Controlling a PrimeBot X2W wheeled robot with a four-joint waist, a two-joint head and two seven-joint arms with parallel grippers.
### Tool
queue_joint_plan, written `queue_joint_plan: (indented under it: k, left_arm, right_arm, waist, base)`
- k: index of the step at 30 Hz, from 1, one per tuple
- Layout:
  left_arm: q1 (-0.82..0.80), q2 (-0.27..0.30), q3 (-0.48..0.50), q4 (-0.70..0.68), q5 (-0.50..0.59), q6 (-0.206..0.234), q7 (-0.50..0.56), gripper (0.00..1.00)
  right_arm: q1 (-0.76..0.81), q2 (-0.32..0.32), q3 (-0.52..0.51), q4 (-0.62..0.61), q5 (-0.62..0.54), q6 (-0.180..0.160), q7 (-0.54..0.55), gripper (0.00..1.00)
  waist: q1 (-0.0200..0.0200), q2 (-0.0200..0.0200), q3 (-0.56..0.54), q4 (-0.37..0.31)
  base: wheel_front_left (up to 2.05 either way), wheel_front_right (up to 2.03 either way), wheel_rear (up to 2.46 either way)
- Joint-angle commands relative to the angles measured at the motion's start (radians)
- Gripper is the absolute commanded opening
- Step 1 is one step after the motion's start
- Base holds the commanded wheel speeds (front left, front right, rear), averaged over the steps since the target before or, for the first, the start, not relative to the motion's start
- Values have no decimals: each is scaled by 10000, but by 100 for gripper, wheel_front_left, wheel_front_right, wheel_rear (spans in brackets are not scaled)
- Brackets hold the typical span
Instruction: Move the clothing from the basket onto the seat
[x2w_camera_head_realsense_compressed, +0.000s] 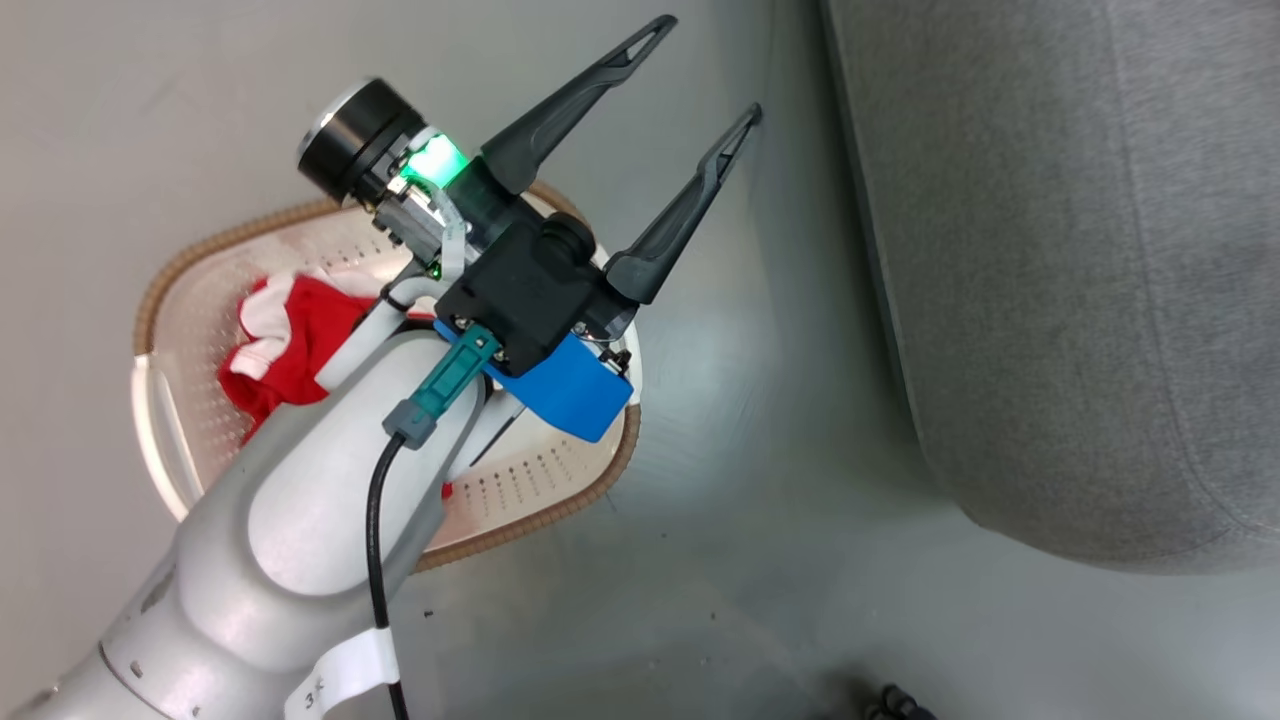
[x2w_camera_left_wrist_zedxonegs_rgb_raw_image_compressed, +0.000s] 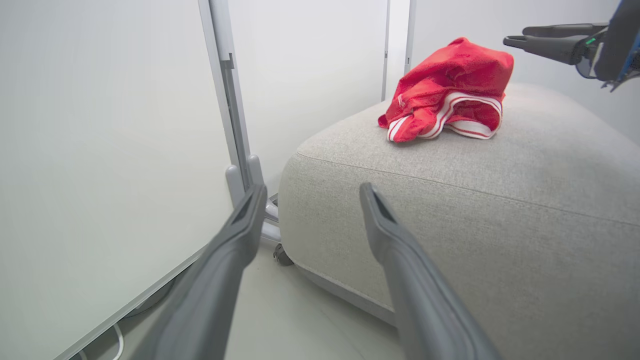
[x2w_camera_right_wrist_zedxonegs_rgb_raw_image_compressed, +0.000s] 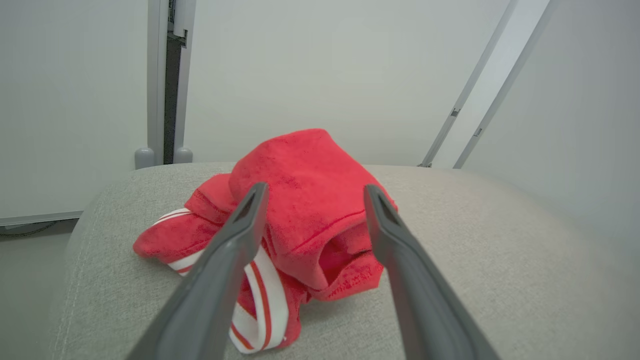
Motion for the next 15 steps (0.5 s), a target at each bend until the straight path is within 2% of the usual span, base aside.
queue_joint_plan:
  k: [1,6,7,15]
  left_arm:
    - [295,-105,238,-78,-87,82,-31,100]
    - [896,-324,999,-158,-241,204,-31,100]
    - [1218,-407,1397,-175,-244,252,-29,100]
    - [2291,-686,2885,-157,-204,299,-29,100]
  right_arm:
    - [431,89,198,-413,-42,-1,-6,100]
    - [1205,305,911,-1464,-126,-2,-6,100]
    - [1475,468,1295,-1928,-102,-2,-4,100]
    - [2110,829,2637,-2602,-128,-3,-6,100]
  waist:
    - [0,0,-813,141]
    - [0,0,-1751,364]
    - [0,0,-2161,519]
    - [0,0,-3325,1188]
  base:
    - [0,0,0]
    - [0,0,0]
    - [0,0,0]
    - [0,0,0]
